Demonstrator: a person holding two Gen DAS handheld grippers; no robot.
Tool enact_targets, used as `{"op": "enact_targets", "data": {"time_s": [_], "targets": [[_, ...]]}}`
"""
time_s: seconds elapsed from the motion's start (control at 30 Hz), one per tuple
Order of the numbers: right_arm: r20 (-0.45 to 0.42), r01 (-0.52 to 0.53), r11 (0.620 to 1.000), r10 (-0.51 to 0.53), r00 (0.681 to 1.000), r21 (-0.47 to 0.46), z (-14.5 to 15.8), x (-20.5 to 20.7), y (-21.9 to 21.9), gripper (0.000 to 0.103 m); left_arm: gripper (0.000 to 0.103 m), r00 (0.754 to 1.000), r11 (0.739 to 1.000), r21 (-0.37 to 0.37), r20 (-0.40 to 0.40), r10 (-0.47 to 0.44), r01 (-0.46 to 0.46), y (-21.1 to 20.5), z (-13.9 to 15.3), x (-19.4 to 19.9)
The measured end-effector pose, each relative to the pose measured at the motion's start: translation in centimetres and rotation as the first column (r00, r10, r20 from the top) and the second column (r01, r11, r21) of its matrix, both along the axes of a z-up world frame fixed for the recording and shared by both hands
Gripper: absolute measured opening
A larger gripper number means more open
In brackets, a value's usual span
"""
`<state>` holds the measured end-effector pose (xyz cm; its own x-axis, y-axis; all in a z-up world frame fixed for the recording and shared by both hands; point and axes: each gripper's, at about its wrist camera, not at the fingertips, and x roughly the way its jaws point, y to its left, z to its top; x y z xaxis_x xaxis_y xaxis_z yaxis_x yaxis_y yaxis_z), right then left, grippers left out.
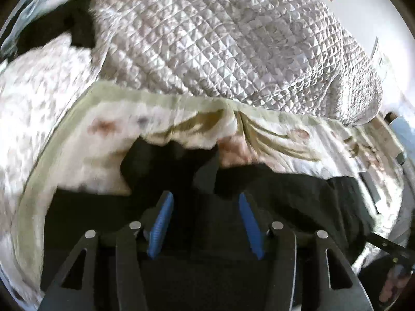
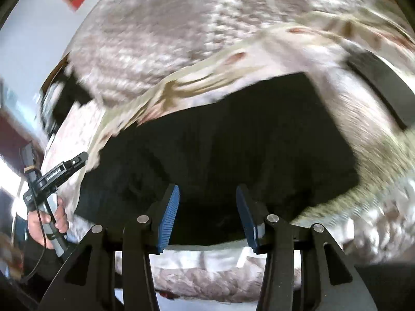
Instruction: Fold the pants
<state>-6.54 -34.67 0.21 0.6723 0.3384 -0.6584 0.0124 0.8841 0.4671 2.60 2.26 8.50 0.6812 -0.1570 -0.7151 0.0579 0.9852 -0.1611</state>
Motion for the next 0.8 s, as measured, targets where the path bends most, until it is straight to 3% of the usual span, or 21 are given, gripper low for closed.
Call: {"op": "enact_targets", "data": {"time_s": [0.27,0.4,0.5,0.63,0.67,0.7,0.77,0.8], "targets": [[-0.085,0.158,0.987,-0.154,0.984,0.041,-1.1,0.9,-2.9,0.046,0.056,0.994,0.996,0.082,-0.11,-0.01,0.019,-2.4,-4.1,6.2],[-0.093,0.199,0.979,-0.193,0.977,0.053,-1.2,0.5,-2.9,0.046,0.056,0.988,0.996,0.085,-0.155,-0.027,0.04,-2.5,-5.6,6.6],[-0.088,0.208,0.977,-0.204,0.975,0.044,-1.1,0.0,-2.9,0.046,0.056,0.99,0.997,0.053,-0.136,-0.042,0.049,-2.2,-5.4,5.9],[-0.101,0.213,0.976,-0.208,0.973,0.044,-1.5,0.3,-3.0,0.046,0.056,0.988,0.995,0.083,-0.147,-0.043,0.056,-2.2,-6.0,6.6],[-0.098,0.214,0.976,-0.21,0.973,0.039,-1.5,0.3,-2.9,0.046,0.05,0.989,0.994,0.092,-0.14,-0.045,0.058,-2.3,-6.0,6.6],[-0.094,0.217,0.976,-0.213,0.973,0.035,-1.5,0.3,-2.9,0.046,0.03,0.991,0.992,0.108,-0.128,-0.046,0.06,-2.4,-6.0,6.8],[-0.09,0.223,0.974,-0.219,0.972,0.037,-1.6,0.4,-2.9,0.046,0.006,0.993,0.99,0.132,-0.115,-0.035,0.05,-2.4,-5.8,6.9],[-0.089,0.225,0.974,-0.221,0.971,0.039,-1.6,0.4,-2.9,0.046,0.004,0.995,0.992,0.12,-0.1,-0.02,0.032,-2.1,-5.5,6.8]]}}
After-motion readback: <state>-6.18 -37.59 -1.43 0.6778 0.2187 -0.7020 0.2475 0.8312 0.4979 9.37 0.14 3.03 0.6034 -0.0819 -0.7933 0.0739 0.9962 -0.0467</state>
